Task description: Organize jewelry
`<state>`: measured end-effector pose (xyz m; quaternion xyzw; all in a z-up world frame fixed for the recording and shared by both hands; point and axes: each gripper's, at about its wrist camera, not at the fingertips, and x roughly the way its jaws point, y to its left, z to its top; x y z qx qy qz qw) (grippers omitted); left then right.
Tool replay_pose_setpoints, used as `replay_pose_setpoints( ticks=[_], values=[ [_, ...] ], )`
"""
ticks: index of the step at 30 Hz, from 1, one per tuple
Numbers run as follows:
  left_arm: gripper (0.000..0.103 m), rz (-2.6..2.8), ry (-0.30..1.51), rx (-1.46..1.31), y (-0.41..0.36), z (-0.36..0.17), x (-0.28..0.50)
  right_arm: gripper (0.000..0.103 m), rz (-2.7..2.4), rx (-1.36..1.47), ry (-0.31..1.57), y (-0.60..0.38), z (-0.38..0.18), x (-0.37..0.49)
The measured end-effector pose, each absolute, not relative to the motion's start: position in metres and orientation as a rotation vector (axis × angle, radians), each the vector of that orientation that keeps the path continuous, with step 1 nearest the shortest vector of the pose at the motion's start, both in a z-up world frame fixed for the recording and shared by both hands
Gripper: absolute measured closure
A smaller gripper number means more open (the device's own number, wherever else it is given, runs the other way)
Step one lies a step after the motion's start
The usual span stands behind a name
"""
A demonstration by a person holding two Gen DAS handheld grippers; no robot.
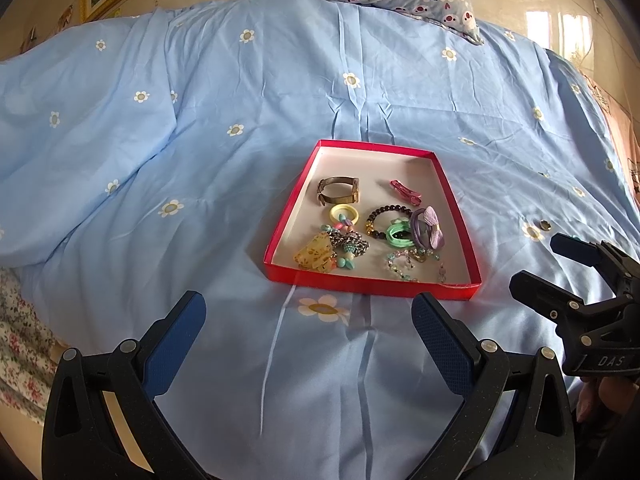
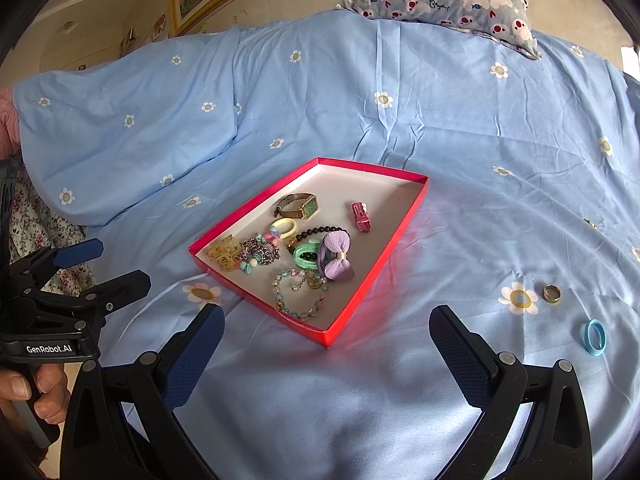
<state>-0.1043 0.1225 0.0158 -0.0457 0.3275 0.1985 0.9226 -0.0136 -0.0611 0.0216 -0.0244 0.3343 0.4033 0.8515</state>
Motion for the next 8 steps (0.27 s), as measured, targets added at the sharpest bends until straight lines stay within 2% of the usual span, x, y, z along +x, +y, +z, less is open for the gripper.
replay_pose_setpoints(
  ticks=[8],
  values=[
    [0.0, 0.405, 0.676, -0.099, 0.1227, 0.0155, -0.1028, 0.0, 0.849, -0.051, 0.706, -0.0618, 0.0209, -0.0129]
  ],
)
